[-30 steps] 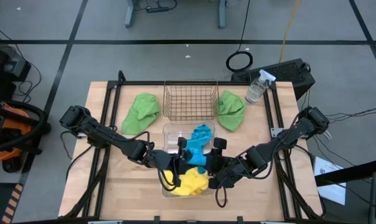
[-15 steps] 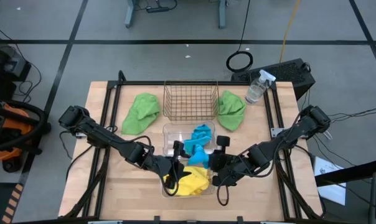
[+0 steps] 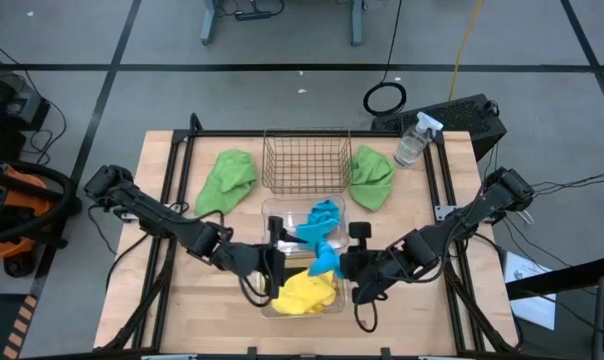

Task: Sort microfiber towel by color & place in baskets
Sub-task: Put the blue towel into the top transparent bin, then adjust the transparent bins

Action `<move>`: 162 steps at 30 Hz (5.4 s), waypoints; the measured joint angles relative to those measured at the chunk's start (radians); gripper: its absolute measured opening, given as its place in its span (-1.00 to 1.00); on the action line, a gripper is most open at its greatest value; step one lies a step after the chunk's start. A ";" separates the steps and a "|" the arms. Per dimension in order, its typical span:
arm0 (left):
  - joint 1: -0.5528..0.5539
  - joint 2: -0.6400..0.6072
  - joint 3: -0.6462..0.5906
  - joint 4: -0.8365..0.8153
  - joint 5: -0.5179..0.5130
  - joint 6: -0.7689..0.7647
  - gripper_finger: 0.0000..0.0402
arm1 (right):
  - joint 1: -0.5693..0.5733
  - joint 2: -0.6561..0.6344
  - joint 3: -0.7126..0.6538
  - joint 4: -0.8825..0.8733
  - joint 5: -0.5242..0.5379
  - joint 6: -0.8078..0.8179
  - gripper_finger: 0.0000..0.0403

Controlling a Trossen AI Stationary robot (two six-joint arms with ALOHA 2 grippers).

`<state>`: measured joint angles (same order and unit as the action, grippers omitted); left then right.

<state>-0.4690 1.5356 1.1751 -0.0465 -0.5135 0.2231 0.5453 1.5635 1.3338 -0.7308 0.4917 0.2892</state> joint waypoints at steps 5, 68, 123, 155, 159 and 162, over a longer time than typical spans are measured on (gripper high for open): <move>-0.001 0.031 -0.001 0.166 0.103 0.109 0.55 | -0.010 0.000 0.000 0.021 -0.005 -0.038 -0.89; 0.089 0.147 -0.003 -0.126 -0.199 0.215 -0.73 | -0.101 0.000 0.003 -0.118 -0.164 0.086 0.08; 0.352 0.188 0.076 -0.798 0.096 -0.439 0.22 | 0.004 0.000 0.001 -0.285 0.089 0.152 0.01; 0.123 0.181 0.160 -0.902 -0.244 -0.504 0.22 | 0.076 0.000 -0.153 -0.318 0.109 0.351 0.01; 0.111 0.147 0.101 -0.863 -0.288 -0.513 0.17 | 0.091 0.000 -0.185 -0.263 0.109 0.359 0.01; 0.120 0.119 0.032 -0.812 -0.291 -0.512 0.07 | 0.092 0.000 -0.197 -0.224 0.109 0.333 0.01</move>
<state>-0.3487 1.6546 1.2074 -0.8582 -0.8047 -0.2891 0.6376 1.5631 1.1364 -0.9548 0.6010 0.6219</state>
